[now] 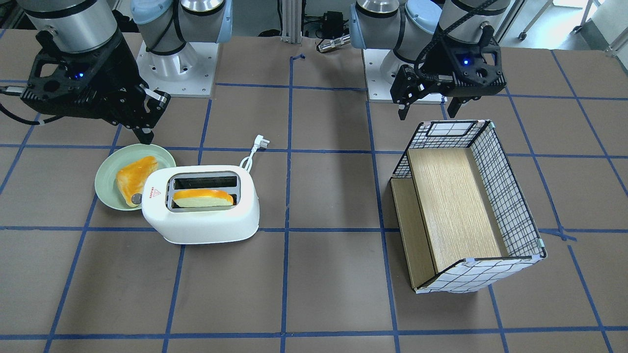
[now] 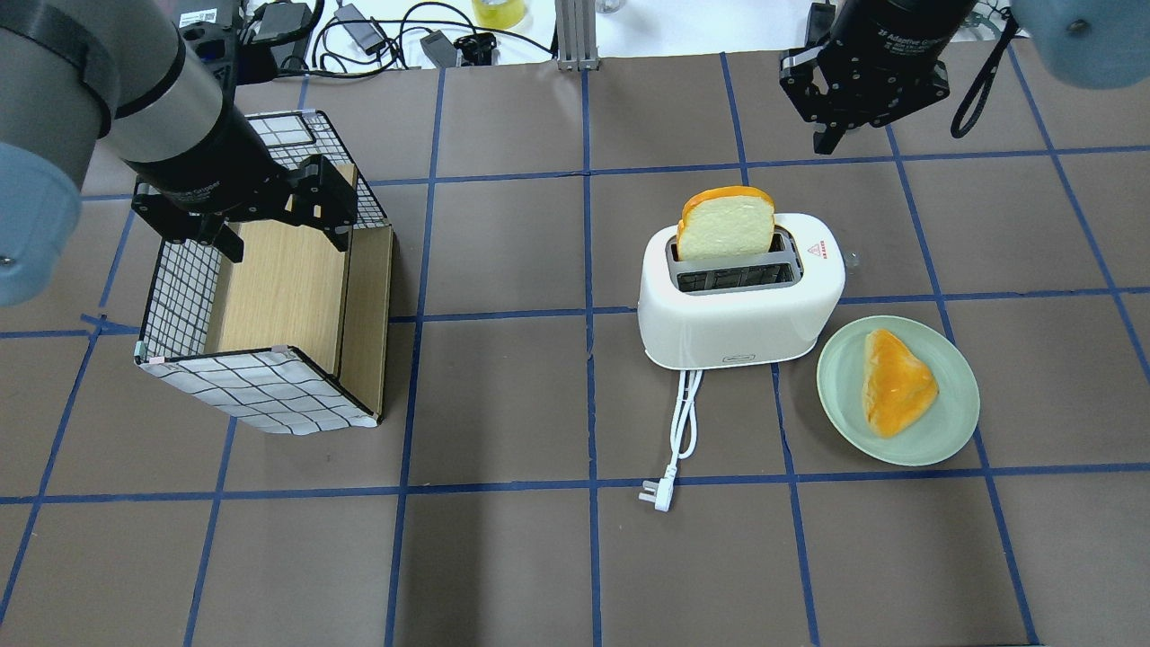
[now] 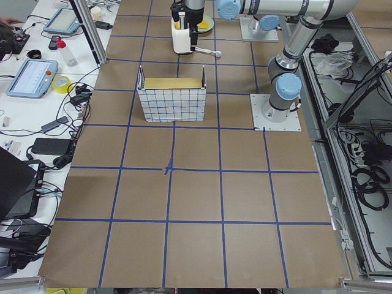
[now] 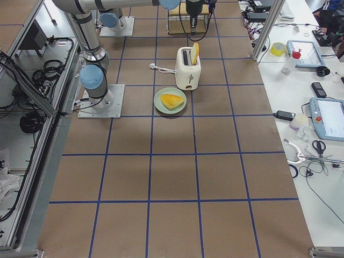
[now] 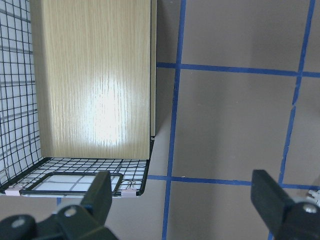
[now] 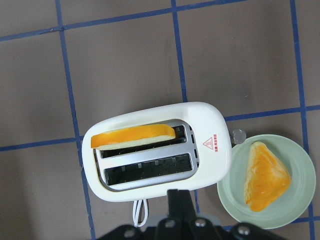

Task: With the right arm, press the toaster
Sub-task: 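Move the right gripper down toward the lever on the toaster's side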

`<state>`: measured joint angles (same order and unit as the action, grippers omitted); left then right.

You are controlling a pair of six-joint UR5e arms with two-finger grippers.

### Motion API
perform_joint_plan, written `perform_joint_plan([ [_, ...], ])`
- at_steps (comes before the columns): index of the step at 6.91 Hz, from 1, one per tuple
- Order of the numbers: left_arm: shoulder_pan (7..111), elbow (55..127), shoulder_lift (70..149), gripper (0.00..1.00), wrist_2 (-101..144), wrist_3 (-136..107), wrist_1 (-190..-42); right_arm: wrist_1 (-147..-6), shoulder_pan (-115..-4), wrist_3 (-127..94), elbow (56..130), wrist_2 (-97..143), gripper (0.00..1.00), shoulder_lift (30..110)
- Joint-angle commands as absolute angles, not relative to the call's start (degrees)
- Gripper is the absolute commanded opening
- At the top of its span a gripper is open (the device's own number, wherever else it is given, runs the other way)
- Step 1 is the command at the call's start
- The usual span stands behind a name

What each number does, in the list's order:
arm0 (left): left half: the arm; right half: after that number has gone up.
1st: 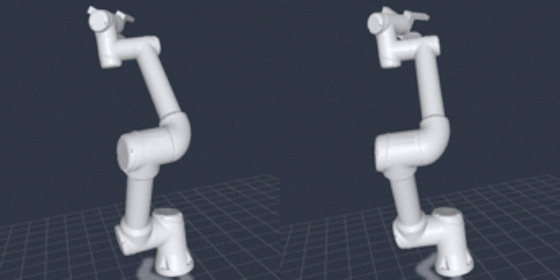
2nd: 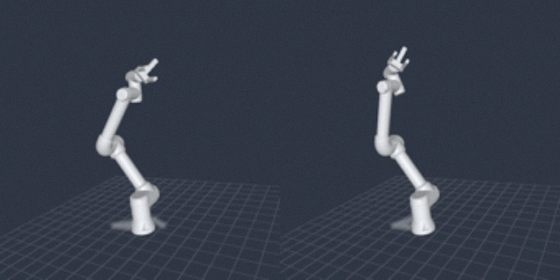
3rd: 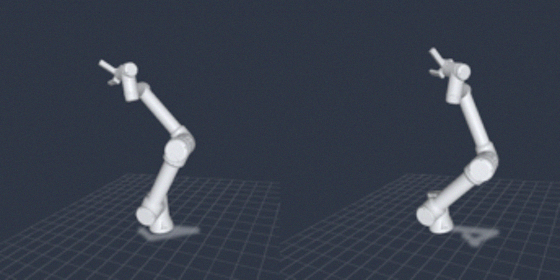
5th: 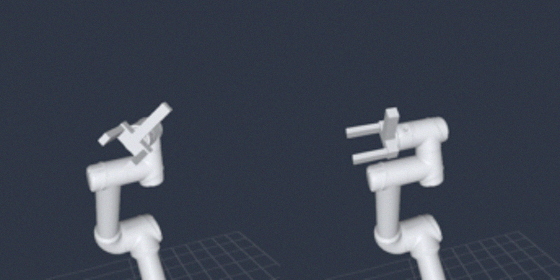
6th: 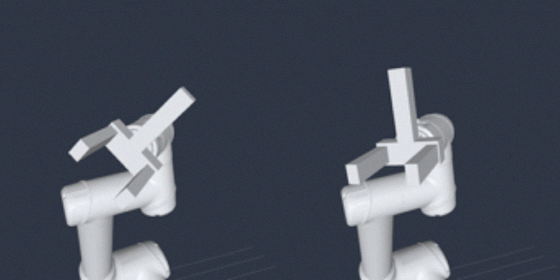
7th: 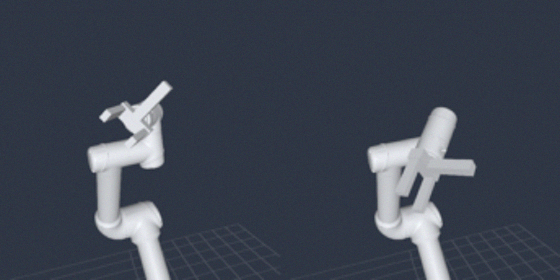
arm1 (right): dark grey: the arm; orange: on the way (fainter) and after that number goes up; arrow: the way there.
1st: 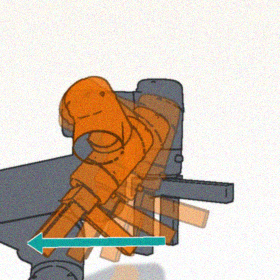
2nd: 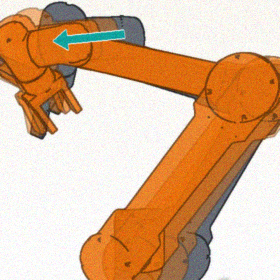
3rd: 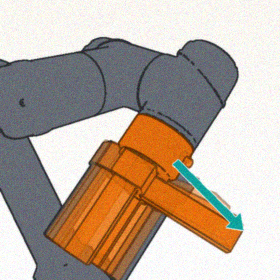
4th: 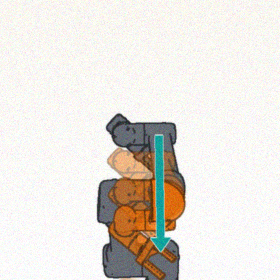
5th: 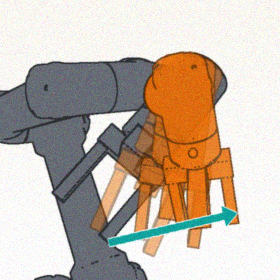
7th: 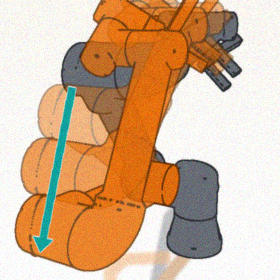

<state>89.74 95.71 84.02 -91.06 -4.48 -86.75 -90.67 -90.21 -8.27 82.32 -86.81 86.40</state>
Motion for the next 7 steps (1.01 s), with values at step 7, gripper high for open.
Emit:
perform_joint_plan([
  [7,89.7,95.7,84.0,1.0,-91.1,-4.5,-86.7,-98.3,-70.0,21.1,92.1,-68.5,0.0,76.5],
])
